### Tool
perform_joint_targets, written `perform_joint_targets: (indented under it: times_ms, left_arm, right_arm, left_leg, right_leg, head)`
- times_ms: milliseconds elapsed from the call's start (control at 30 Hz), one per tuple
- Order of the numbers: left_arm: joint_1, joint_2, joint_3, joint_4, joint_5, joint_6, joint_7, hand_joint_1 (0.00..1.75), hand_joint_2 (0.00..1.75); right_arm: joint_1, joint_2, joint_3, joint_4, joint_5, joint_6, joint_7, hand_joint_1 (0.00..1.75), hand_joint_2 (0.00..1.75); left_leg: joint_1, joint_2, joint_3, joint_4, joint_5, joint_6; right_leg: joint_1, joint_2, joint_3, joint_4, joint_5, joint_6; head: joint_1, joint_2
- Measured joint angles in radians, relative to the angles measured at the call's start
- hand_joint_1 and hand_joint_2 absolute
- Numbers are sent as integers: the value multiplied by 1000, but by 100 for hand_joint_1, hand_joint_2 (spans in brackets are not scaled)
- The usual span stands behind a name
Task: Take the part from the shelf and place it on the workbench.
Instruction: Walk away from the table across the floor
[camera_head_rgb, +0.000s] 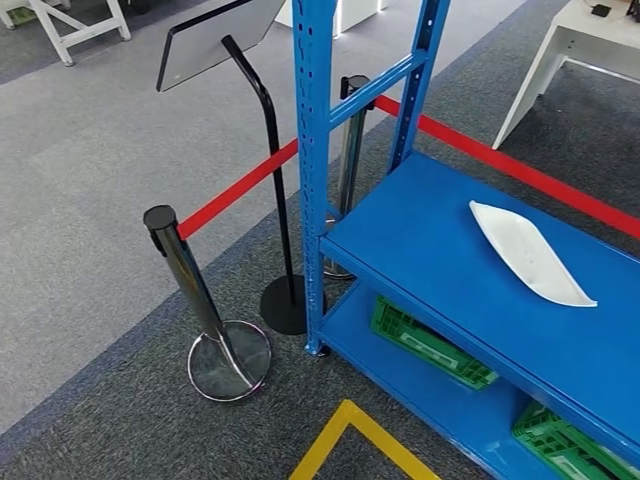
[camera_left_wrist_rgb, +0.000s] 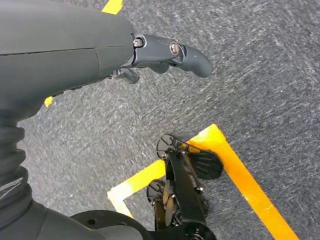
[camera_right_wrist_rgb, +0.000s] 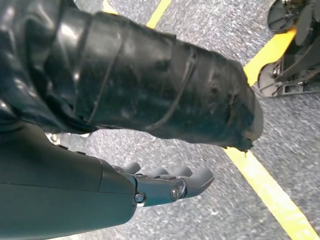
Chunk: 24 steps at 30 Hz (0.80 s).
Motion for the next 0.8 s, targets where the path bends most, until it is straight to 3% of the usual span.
perform_joint_targets:
  times_ms: [67, 100, 200, 267, 333, 400, 467, 533, 600, 667, 700, 733, 800]
  left_arm:
    - [1, -1, -4, 0, -12, 7, 5, 0, 175]
    - [2, -1, -5, 0, -14, 10, 6, 0, 175]
    - [3, -1, -6, 0, -16, 10, 6, 0, 175]
    - [3, -1, -8, 0, -23, 16, 10, 0, 175]
    - [3, -3, -13, 0, -35, 24, 17, 0, 175]
    - [0, -4, -15, 0, -40, 27, 20, 0, 175]
    - [-3, -4, -16, 0, -42, 27, 19, 0, 175]
    - [-4, -4, -18, 0, -45, 27, 19, 0, 175]
    - [-1, -5, -21, 0, -47, 28, 19, 0, 175]
    - [3, -6, -23, 0, -50, 28, 19, 0, 175]
    - [4, -6, -24, 0, -53, 28, 19, 0, 175]
    - [4, -6, -26, 0, -55, 28, 19, 0, 175]
    - [5, -6, -29, 0, -58, 28, 19, 0, 175]
  right_arm:
    - [-4, 0, -2, 0, 2, 0, 0, 0, 0]
    - [-6, 0, -2, 0, 2, 0, 0, 0, 0]
    - [-7, 0, -3, 0, 3, 0, 0, 0, 0]
    - [-7, 1, -3, 0, 4, 0, 0, 0, 0]
    - [-7, 2, -5, -1, 5, 0, 0, 0, 0]
    - [-8, 2, -5, -2, 6, 0, 0, 0, 0]
    - [-6, 2, -6, -2, 7, 0, 0, 0, 0]
    - [-4, 4, -6, -2, 8, 0, 0, 0, 0]
    - [-6, 5, -8, -2, 9, 0, 0, 0, 0]
    - [-7, 5, -11, -3, 9, 0, 0, 0, 0]
    - [-7, 5, -12, -3, 10, 0, 0, 0, 0]
    - [-6, 5, -14, -3, 10, 0, 0, 0, 0]
    - [-6, 6, -15, -3, 10, 0, 0, 0, 0]
  left_leg:
    - [1, 22, 1, -5, 2, 7]
    - [1, 28, 1, -5, 2, 9]
    - [0, 31, 0, -5, 2, 9]
    - [-1, 47, 0, -4, 1, 9]
    - [-4, 86, 3, 2, -6, -1]
    - [-7, 114, 8, 9, -15, -17]
    - [-5, 125, 13, 9, -18, -29]
    - [-1, 100, 8, 35, -41, -40]
    - [2, 56, -32, 137, -104, -47]
    - [3, 38, -91, 267, -159, -48]
    - [2, 36, -107, 299, -161, -46]
    - [2, 34, -107, 290, -142, -43]
    - [2, 13, -62, 171, -62, -32]
  right_leg:
    - [1, -55, -43, 87, -54, 6]
    - [0, -65, -61, 120, -74, 8]
    - [0, -67, -71, 141, -85, 9]
    - [-2, -71, -92, 186, -95, 13]
    - [-3, -108, -42, 98, -42, 12]
    - [-1, -134, 24, -30, 18, -1]
    - [1, -118, 23, -31, 19, -16]
    - [-2, -103, 30, -34, 25, -30]
    - [-3, -85, 34, -36, 31, -40]
    - [0, -63, 34, -35, 31, -44]
    - [1, -51, 34, -35, 31, -45]
    - [3, -39, 35, -35, 31, -45]
    - [4, -13, 38, -35, 30, -44]
  head:
    - [11, 0]
    - [16, 0]
    - [17, 0]
    - [19, 0]
    - [22, 0]
    - [22, 0]
    - [19, 0]
    - [15, 0]
    - [6, 0]
    - [-1, 0]
    - [-3, 0]
    - [-4, 0]
    - [-6, 0]
